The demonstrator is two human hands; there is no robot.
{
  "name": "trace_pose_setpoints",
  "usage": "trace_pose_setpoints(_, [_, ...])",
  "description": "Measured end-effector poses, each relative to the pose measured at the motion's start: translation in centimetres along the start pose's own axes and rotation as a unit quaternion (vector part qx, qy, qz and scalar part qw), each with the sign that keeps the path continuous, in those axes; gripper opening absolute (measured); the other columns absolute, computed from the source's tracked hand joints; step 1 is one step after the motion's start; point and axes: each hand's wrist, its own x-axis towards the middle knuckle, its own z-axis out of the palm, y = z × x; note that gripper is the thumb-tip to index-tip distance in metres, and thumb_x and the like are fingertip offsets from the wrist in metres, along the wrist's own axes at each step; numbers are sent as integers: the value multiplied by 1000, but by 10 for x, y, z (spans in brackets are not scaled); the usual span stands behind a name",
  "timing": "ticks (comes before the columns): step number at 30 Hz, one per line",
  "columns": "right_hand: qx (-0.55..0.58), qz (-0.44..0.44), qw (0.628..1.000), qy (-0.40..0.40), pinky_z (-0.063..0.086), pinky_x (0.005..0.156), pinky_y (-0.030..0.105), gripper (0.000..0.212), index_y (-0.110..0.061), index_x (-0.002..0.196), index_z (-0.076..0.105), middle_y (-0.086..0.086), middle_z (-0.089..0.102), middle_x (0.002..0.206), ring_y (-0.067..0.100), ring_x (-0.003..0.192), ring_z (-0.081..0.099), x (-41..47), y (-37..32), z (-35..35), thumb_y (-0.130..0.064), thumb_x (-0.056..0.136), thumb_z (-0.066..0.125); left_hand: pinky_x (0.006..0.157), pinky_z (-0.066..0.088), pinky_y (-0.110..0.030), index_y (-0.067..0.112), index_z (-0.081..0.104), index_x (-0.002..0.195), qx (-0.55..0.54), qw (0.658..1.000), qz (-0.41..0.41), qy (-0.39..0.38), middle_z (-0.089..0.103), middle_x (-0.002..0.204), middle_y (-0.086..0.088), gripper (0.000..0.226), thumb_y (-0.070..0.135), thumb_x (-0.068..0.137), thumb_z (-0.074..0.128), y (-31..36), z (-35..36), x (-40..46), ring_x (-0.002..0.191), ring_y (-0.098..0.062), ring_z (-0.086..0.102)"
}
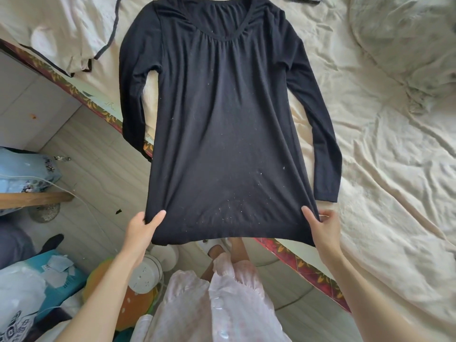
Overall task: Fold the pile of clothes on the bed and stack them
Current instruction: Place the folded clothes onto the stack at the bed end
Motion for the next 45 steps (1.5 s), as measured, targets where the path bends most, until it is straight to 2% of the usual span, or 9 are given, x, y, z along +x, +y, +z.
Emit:
trace_pose_setpoints(5, [167,121,978,-23,42,71,35,35,-24,78,61,-8,61,83,16,80,57,-2,-9,-5,-57,86,54,74,52,-38,16,62,84,-179,981,-38,68,65,92,-4,19,25,98,51,-2,-1,-8,90,-25,62])
trace_pose_setpoints(9, [218,163,962,0,45,90,40,16,-23,77,61,-3,61,100,20,97,56,0,-15,-9,-33,89,63,68,52,-30,18,60,107,-234,964,-24,125,64,105,0,15,25,98,50,1,-1,-10,92,-15,62])
trace_pose_setpoints(12, [232,114,964,60,42,81,30,21,-22,71,58,-9,57,85,10,81,51,-5,-16,-15,-27,91,59,83,50,-37,22,55,116,-185,967,-3,177,59,118,-1,22,31,97,46,-2,0,-12,102,-19,58])
trace_pose_setpoints(17, [-7,-78,991,107,35,67,32,22,-9,87,51,-4,49,76,15,73,46,-14,-4,-9,-24,99,40,74,41,-35,13,47,112,30,978,89,187,51,100,-5,19,26,101,38,-10,10,-16,89,-23,49])
trace_pose_setpoints(25, [-170,-23,983,65,29,52,30,28,-2,87,52,7,52,75,23,70,48,15,9,0,-21,101,37,49,42,-26,4,49,109,93,991,-6,91,54,95,-10,16,17,100,44,-25,11,3,81,-28,53])
trace_pose_setpoints(30, [-219,27,973,66,41,76,35,23,-1,114,52,13,57,109,32,99,55,8,3,-3,-13,98,41,58,46,-30,2,51,117,85,991,-91,41,57,104,-17,24,-1,94,47,-26,3,20,73,-25,53])
trace_pose_setpoints(34, [-270,-97,956,60,40,91,40,30,-4,123,50,16,53,125,31,112,50,-3,-33,12,-20,99,43,65,47,-31,5,50,119,68,995,-77,9,57,105,-15,25,0,95,46,-12,-11,32,84,-25,55])
trace_pose_setpoints(39, [-321,-251,913,-2,38,99,43,38,-8,132,49,10,53,134,29,123,47,-7,-117,71,-26,98,47,96,47,-44,19,53,108,81,996,-17,-14,59,114,-10,15,10,97,47,44,-32,60,105,-26,56])
trace_pose_setpoints(45, [-370,-375,845,-91,26,111,34,49,-13,144,37,6,39,148,22,139,31,-1,-208,157,-32,99,45,97,46,-39,18,57,116,118,991,54,9,60,119,-6,21,17,99,45,121,-59,115,109,-21,55])
